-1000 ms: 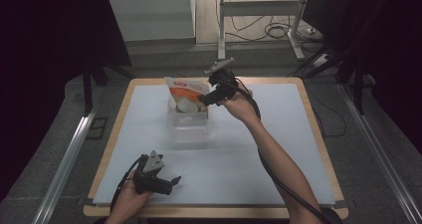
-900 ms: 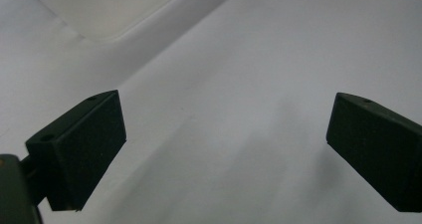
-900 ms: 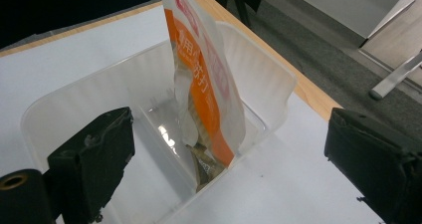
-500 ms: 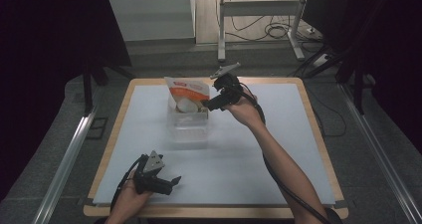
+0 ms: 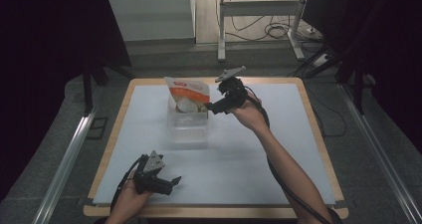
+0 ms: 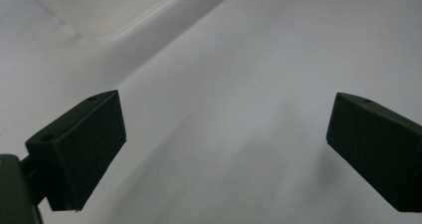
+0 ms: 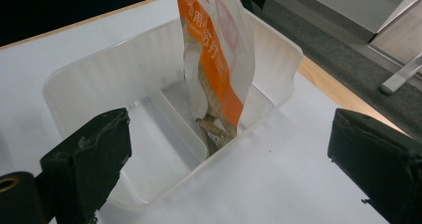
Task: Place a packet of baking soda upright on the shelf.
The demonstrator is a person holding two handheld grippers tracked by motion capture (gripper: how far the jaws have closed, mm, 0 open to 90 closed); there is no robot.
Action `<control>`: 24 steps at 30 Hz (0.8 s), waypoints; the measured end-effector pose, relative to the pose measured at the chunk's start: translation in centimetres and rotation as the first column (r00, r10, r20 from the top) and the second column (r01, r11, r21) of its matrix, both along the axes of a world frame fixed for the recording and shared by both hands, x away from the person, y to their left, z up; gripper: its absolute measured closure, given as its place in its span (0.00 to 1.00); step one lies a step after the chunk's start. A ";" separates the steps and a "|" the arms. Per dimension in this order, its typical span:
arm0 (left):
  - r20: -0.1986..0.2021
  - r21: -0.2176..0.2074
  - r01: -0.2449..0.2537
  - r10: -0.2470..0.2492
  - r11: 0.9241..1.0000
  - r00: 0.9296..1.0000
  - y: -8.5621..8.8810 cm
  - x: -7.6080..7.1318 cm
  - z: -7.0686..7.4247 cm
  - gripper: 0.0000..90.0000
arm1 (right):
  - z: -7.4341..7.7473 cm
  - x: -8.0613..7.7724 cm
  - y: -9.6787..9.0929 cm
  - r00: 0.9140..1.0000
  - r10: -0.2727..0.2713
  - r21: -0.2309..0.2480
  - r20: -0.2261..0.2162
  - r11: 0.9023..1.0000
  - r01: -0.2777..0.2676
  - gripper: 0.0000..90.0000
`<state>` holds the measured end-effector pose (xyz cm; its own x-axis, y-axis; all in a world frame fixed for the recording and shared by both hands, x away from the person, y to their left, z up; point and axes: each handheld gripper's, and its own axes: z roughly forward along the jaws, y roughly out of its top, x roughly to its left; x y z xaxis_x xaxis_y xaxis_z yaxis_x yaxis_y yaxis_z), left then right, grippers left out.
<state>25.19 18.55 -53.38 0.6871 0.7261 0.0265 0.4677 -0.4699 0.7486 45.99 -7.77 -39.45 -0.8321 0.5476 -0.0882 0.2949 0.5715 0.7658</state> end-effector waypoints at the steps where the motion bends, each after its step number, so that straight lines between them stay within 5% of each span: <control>1: -0.002 -0.001 0.000 0.000 1.000 1.000 0.0 0.0 0.0 0.03 | -0.1 -0.1 -0.1 1.000 -0.001 0.000 -0.003 1.000 0.001 0.04; 24: -0.013 0.000 0.008 -0.008 1.000 1.000 0.0 0.0 0.0 0.03 | -1.0 -2.2 -2.1 1.000 0.012 0.007 0.012 1.000 -0.012 0.04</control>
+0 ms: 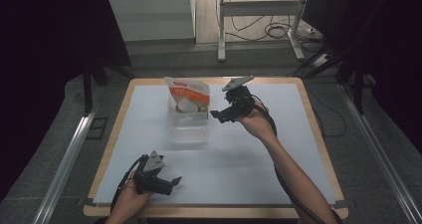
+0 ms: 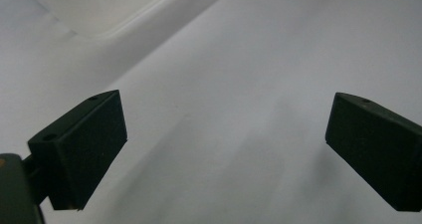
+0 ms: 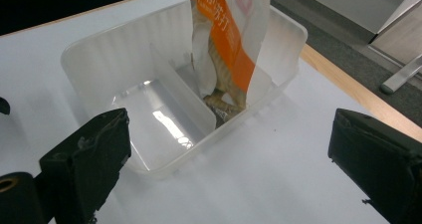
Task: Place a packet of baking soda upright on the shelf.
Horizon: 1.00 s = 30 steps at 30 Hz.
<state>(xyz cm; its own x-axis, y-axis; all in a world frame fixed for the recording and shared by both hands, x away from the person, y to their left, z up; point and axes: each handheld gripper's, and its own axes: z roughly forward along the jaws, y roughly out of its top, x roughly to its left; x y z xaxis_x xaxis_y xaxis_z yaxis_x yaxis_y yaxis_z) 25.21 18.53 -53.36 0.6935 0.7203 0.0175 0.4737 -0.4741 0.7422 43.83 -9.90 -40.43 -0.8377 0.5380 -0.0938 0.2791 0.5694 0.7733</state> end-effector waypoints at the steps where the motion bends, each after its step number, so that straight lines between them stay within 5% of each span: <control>1: -0.001 0.000 0.001 -0.001 1.000 1.000 0.0 0.0 0.0 0.03 | -0.2 -0.2 -0.2 1.000 0.001 0.002 -0.002 1.000 -0.001 0.04; 30: -0.007 0.001 0.003 -0.003 1.000 1.000 -0.1 0.0 0.0 0.04 | -3.2 -2.9 -3.2 1.000 -0.012 0.024 -0.024 1.000 0.012 0.03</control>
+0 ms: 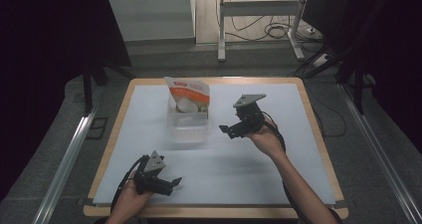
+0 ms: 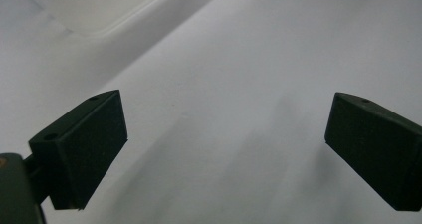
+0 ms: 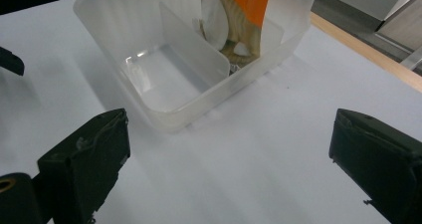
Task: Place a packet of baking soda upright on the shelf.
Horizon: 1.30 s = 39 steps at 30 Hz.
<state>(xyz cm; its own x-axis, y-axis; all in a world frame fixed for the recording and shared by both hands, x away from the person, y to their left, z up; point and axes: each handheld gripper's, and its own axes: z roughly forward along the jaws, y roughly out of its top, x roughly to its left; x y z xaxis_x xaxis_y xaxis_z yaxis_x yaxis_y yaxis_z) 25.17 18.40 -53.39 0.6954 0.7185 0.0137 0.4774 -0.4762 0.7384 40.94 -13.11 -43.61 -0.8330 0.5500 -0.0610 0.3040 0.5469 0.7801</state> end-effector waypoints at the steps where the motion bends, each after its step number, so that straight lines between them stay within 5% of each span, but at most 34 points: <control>1: 0.000 0.000 0.000 0.000 1.000 1.000 0.0 0.0 0.0 0.04 | 0.0 -0.1 -0.1 1.000 -0.001 -0.002 -0.004 1.000 0.001 0.03; 21: 0.006 -0.003 0.000 0.000 1.000 1.000 0.1 -0.1 0.2 0.04 | -1.0 -3.8 -4.0 0.998 -0.053 -0.014 -0.018 0.999 0.053 0.01; 30: 0.005 -0.009 0.005 -0.005 1.000 1.000 0.1 -0.1 0.2 0.04 | -1.2 -5.4 -6.9 0.992 -0.126 0.028 -0.024 0.991 0.127 0.02; 39: 0.004 -0.010 0.014 -0.014 1.000 1.000 0.1 -0.2 0.3 0.04 | -1.8 -6.8 -9.2 0.985 -0.171 0.011 -0.005 0.985 0.172 0.02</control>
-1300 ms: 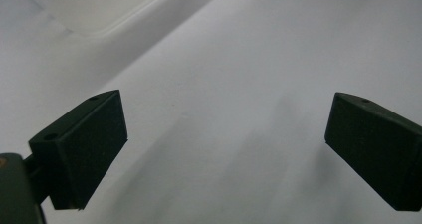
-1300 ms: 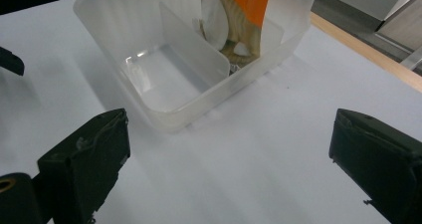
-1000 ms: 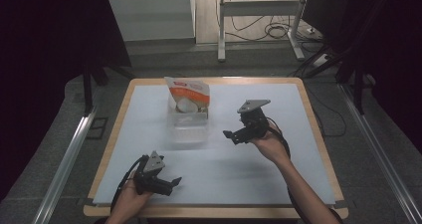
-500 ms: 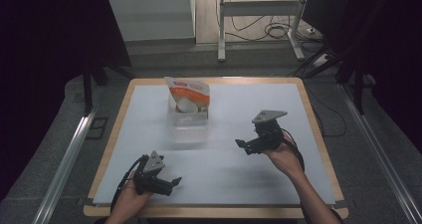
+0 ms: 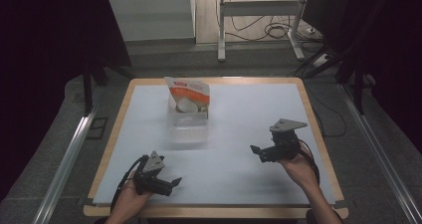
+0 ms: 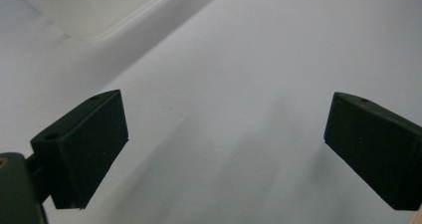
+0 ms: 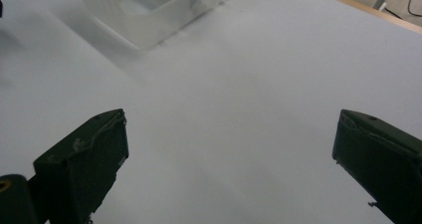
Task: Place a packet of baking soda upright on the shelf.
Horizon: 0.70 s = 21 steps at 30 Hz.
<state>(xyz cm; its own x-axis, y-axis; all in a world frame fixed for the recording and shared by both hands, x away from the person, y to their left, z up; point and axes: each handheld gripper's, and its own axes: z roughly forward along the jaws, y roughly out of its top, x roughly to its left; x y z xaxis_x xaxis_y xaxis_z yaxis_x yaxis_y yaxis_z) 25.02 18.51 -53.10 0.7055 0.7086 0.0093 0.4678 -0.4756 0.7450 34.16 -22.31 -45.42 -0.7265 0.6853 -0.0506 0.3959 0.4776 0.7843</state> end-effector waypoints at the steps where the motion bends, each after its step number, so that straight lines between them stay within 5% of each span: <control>1: 0.000 0.000 0.000 0.000 1.000 1.000 0.0 0.0 0.0 0.04 | -0.1 -0.1 -0.3 1.000 -0.005 -0.005 0.004 1.000 0.005 0.02; 10: 0.000 0.001 -0.003 0.003 1.000 1.000 0.0 0.0 0.0 0.04 | -1.8 -1.7 -2.7 0.998 -0.060 -0.007 0.016 0.998 0.060 0.01; 17: 0.001 0.004 -0.003 0.003 1.000 1.000 0.0 0.0 0.0 0.04 | -3.7 -2.3 -3.4 0.996 -0.086 -0.114 -0.009 0.990 0.084 0.01; 21: 0.003 0.007 -0.004 0.004 1.000 1.000 -0.1 0.0 0.0 0.04 | -3.7 -2.3 -3.1 0.997 -0.081 -0.095 -0.012 0.992 0.080 0.00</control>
